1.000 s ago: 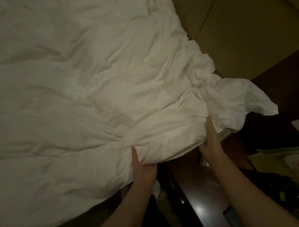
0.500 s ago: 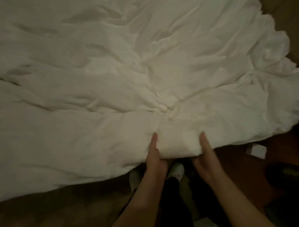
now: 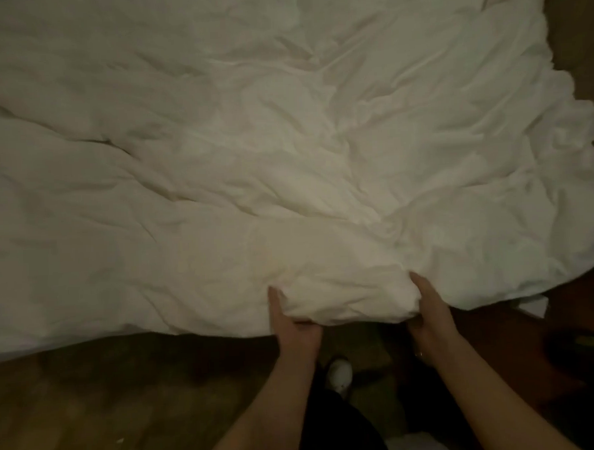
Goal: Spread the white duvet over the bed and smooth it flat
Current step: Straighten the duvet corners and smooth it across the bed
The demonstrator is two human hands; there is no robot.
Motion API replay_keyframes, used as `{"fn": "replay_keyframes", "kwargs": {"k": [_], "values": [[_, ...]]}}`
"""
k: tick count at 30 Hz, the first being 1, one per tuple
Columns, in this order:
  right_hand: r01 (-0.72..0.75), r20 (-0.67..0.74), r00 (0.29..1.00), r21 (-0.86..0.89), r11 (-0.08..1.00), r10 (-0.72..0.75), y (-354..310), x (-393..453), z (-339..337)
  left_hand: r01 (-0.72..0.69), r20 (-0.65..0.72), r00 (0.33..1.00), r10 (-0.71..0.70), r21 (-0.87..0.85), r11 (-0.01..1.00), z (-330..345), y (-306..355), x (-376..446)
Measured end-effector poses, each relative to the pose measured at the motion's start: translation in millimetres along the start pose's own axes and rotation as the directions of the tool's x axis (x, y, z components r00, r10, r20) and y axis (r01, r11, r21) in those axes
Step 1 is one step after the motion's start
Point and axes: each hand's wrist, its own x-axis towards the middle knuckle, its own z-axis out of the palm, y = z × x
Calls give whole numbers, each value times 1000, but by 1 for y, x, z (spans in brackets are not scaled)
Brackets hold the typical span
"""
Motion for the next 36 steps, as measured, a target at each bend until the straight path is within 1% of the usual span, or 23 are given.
{"fn": "replay_keyframes", "kwargs": {"k": [1,2,3,5,7,10,11,12,14,15,16,18,20,21,23,25,26,27,29,32,33,35,36], "values": [[-20,78,997,50,999,16,-3,-9,7,-55,29,998,55,-14,998,-2,12,1],[-61,156,987,96,994,45,1,-22,18,-32,23,999,33,-37,999,-1,19,-2],[-119,231,969,113,986,91,9,-38,35,0,12,1000,1,-24,1000,3,22,-9],[-245,288,931,44,969,223,29,-65,73,3,-85,996,9,133,991,12,16,-27],[-283,283,921,14,959,267,41,-80,101,-24,-97,994,41,168,985,17,18,-43],[-202,197,959,-35,979,205,51,-80,110,-98,-143,980,141,270,958,1,37,-56],[-184,132,973,-59,981,190,59,-77,106,-68,-187,974,132,316,946,-7,41,-62],[-182,62,980,-97,978,189,68,-75,101,-4,-229,970,84,329,944,-15,43,-68],[-259,-44,966,-140,956,255,88,-74,87,123,-292,956,-30,307,944,-31,43,-78],[-274,-20,961,-139,951,275,89,-71,81,145,-269,961,-69,272,951,-30,46,-82],[-262,13,964,-137,955,266,82,-73,82,124,-213,974,-81,199,972,-29,56,-82],[-174,47,983,-111,979,180,56,-85,95,16,-117,993,-16,4,1000,-32,93,-74],[-110,78,990,-50,993,114,38,-98,110,-71,-75,995,60,-143,987,-39,129,-62],[-119,77,990,-1,993,119,37,-103,117,-117,-77,991,105,-160,980,-44,142,-58],[-185,103,978,52,981,179,54,-115,141,-159,-172,975,142,-84,984,-48,159,-48],[-347,149,928,7,938,342,87,-133,181,-130,-192,973,125,-13,991,-44,165,-48],[-409,182,894,-45,912,410,105,-145,203,-96,-199,975,96,10,995,-45,163,-50],[-433,206,875,-71,899,438,122,-156,223,-61,-201,978,62,10,998,-47,164,-60],[-390,168,904,-51,919,393,145,-167,257,-60,-174,983,53,-39,997,-56,179,-88],[-229,169,958,-26,973,230,152,-167,278,-154,-46,988,148,-227,962,-87,233,-96],[-188,186,964,-31,982,191,149,-163,276,-162,-13,986,164,-239,957,-91,255,-93],[-144,192,970,-34,989,148,146,-160,275,-154,19,987,159,-159,975,-92,281,-81],[-103,178,978,-40,994,108,147,-156,269,-156,12,987,157,-76,985,-93,285,-78]]}}
